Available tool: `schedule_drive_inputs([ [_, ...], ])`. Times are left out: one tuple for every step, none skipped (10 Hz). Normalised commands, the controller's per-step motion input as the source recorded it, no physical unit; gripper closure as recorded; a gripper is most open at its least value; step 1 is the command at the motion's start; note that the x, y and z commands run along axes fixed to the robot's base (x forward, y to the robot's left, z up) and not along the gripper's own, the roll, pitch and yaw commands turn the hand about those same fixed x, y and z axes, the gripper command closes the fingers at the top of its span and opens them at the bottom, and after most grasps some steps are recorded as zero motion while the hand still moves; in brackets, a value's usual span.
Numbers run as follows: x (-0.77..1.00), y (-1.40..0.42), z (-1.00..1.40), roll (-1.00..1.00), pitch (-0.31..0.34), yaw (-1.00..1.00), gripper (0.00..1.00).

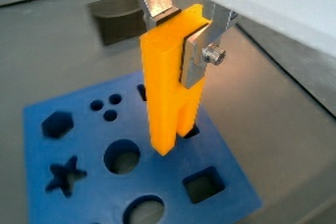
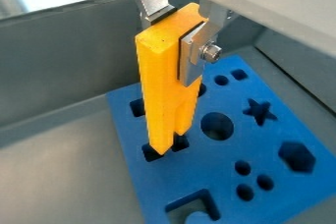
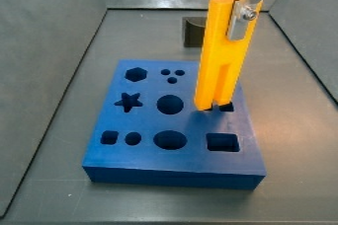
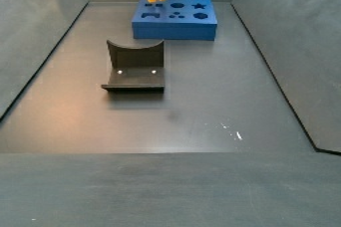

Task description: Insert the double-square object.

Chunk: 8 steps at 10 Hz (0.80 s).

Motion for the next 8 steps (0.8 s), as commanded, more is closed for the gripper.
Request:
schedule_drive_inputs([
  [0.07, -0.03, 0.00, -0.02, 0.000, -0.98, 1.00],
  [0.09, -0.03, 0.00, 0.00, 0.000, -0.96, 1.00],
  [0.12, -0.02, -0.02, 0.00, 0.000, -0.93, 1.00],
  [0.17, -0.03, -0.07, 0.00, 0.000, -0.90, 1.00],
  [0.21, -0.03, -0.11, 0.00, 0.000, -0.85, 1.00],
  [0.30, -0.04, -0.14, 0.01, 0.000, -0.77, 1.00],
  [0.17, -0.11, 0.00, 0.08, 0.064, -0.18, 1.00],
  [0.00, 0.00, 0.00, 0.00, -0.056, 0.00, 1.00],
])
